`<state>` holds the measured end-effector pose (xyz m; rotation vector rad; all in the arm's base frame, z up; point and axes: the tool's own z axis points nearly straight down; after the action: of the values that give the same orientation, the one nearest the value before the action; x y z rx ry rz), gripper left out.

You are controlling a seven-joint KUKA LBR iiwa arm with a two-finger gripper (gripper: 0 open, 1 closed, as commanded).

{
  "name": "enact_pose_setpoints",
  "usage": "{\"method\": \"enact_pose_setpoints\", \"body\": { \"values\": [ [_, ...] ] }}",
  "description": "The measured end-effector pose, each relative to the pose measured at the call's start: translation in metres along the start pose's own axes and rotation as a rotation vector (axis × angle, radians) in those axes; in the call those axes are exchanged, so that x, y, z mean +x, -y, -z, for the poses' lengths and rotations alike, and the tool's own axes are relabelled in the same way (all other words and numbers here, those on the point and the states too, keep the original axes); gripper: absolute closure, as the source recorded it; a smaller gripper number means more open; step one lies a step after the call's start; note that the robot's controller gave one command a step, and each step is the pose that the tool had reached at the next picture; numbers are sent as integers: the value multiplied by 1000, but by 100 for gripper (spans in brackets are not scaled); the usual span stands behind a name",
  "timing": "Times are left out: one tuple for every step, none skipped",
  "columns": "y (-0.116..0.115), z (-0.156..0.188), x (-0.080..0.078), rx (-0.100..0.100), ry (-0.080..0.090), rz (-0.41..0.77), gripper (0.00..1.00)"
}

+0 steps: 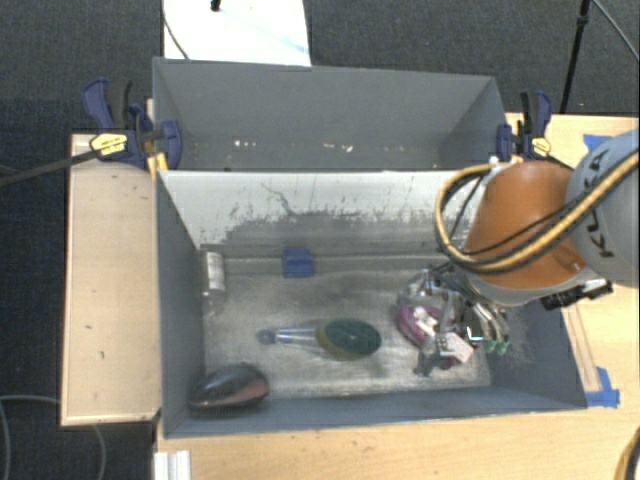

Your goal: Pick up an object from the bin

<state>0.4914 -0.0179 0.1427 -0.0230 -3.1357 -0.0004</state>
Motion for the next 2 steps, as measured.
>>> {"method": "enact_pose_setpoints", "body": {
  "values": [
    [-55,-73,-8,-2,10,89,0],
    [-79,-26,-40,1,14,441,0]
  ]
}}
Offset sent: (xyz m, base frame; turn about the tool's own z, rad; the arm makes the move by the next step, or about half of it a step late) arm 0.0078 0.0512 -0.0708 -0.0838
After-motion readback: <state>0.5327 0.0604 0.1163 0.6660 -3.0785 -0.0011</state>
